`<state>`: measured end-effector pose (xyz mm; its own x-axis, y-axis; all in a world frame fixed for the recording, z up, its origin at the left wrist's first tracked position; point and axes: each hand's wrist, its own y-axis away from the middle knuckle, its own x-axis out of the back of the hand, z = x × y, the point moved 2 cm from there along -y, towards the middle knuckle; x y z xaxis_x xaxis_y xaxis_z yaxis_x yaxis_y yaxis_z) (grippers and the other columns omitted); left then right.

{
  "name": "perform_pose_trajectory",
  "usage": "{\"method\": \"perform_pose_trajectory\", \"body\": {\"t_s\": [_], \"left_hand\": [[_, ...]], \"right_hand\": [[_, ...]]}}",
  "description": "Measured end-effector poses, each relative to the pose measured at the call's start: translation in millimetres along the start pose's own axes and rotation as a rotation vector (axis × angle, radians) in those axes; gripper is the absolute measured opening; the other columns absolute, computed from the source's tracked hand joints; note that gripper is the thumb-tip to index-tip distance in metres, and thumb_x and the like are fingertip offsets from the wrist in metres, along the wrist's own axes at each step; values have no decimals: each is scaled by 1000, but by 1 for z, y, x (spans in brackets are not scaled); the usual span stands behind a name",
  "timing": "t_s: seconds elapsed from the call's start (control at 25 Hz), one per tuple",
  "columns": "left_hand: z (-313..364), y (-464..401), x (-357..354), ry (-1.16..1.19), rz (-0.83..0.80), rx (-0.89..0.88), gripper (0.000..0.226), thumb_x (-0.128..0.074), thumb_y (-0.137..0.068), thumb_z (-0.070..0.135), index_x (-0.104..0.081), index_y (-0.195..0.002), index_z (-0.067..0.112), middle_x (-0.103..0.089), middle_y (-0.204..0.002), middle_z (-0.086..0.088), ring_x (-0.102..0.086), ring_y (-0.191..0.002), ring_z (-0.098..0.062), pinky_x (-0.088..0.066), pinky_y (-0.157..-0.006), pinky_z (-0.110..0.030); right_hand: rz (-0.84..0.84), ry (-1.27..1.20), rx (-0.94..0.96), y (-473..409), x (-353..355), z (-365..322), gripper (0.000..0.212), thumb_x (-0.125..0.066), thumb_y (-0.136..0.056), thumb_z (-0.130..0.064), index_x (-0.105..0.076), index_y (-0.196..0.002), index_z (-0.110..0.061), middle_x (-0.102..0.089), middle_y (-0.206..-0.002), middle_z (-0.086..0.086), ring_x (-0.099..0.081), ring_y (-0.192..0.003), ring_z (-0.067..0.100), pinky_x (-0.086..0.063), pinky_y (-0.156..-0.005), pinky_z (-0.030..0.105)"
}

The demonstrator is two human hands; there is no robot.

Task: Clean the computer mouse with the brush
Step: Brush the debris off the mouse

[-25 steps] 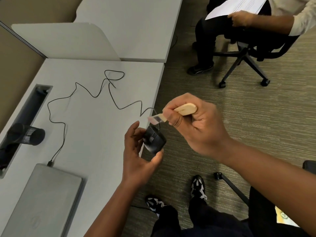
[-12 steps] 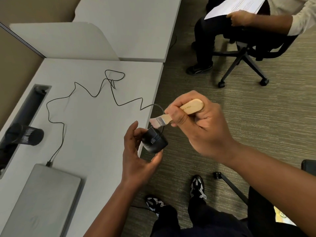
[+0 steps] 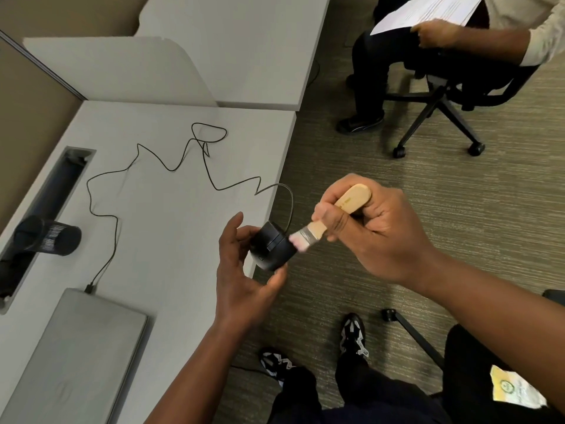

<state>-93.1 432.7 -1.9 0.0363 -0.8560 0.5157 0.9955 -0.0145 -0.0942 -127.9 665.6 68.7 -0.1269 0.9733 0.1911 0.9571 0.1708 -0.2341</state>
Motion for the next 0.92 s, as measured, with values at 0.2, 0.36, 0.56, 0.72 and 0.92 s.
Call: {"method": "perform_pose_trajectory", "body": {"t_s": [0.2,0.36,0.56,0.72,0.92], "left_hand": [[5,-1,1,-37,-31,-5,116,-94,-68,-1,-28,-154,42,-54,-125,36,-60,-126,-9,-48,-108,-26],[8,2,0,-51,-39,1,120,-94,-69,0,-27,-152,53,-56,-127,31,-62,-127,-11,-48,-109,-30],[6,-2,5,-94,-12,34,116,-94,-71,4,-26,-154,48,-55,-127,30,-61,-125,-10,-48,-108,-26],[5,0,4,-120,-43,54,117,-92,-72,6,-23,-152,55,-58,-126,24,-61,-123,-9,-44,-98,-6],[4,1,4,-128,-46,43,123,-92,-72,6,-17,-149,65,-56,-128,26,-60,-124,-7,-43,-92,-1]], "right_hand": [[-5,-6,63,-6,-12,-1,9,-67,-99,-11,-70,-97,-3,-68,-80,-2,-64,-69,14,-50,-59,26],[-120,-1,-6,3,-1,4,11,-66,-100,-17,-69,-93,-9,-67,-76,6,-62,-66,28,-51,-57,49],[-149,87,-35,4,8,9,10,-71,-97,-26,-71,-90,-19,-67,-82,-5,-65,-74,20,-51,-65,32],[-61,-24,-25,0,10,5,15,-68,-95,-33,-76,-103,-24,-74,-88,-15,-70,-72,14,-57,-61,30],[-235,-64,-119,4,2,14,31,-65,-95,-33,-72,-123,-22,-78,-98,-12,-75,-87,12,-58,-72,24]]}}
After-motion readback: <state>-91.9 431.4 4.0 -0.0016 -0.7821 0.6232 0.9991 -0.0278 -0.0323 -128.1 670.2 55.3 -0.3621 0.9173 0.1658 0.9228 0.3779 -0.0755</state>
